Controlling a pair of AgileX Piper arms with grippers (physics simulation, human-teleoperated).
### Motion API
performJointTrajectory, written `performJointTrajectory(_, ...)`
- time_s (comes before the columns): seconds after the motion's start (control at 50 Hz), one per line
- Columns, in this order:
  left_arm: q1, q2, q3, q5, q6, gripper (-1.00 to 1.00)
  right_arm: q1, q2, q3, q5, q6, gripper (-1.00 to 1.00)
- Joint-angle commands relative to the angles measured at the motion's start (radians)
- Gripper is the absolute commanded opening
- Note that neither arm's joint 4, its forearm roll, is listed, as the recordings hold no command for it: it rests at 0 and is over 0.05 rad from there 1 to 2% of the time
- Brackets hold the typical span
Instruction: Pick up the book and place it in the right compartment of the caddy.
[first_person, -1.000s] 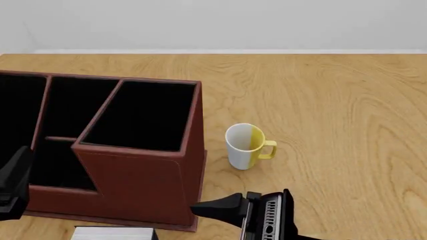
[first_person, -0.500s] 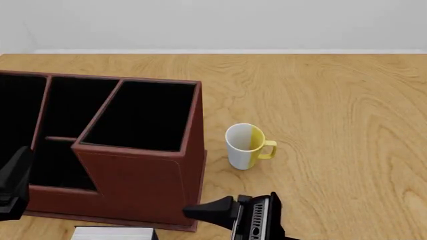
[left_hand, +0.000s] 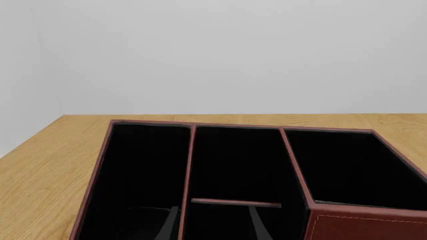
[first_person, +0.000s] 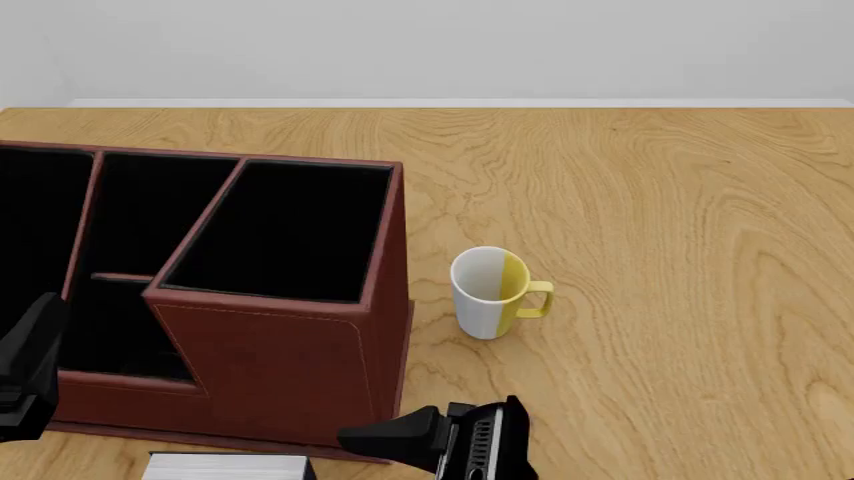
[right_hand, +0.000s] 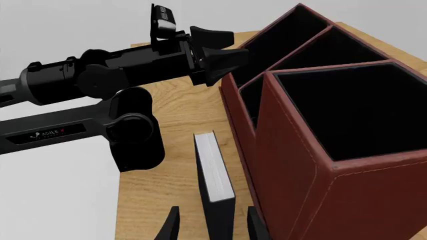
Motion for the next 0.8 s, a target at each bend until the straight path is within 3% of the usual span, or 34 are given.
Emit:
performJointTrajectory(0.02,0.0,0.0,0.0,0.0,0.0,1.0,0.004,0.015,-0.018,0.002,0.01,1.0)
performJointTrajectory(0.36,0.0,0.0,0.0,0.0,0.0,1.0,-0.009,0.044,-0.015,-0.026,0.049,1.0)
performJointTrajectory(0.44,0.0,0.0,0.0,0.0,0.0,1.0,-0.009,0.041,-0.016,-0.027,0.082,1.0)
performJointTrajectory(0.8,-0.012,-0.006,0.004,0.003,0.0,1.0,-0.027,0.095,-0.044,-0.04,0.103,1.0)
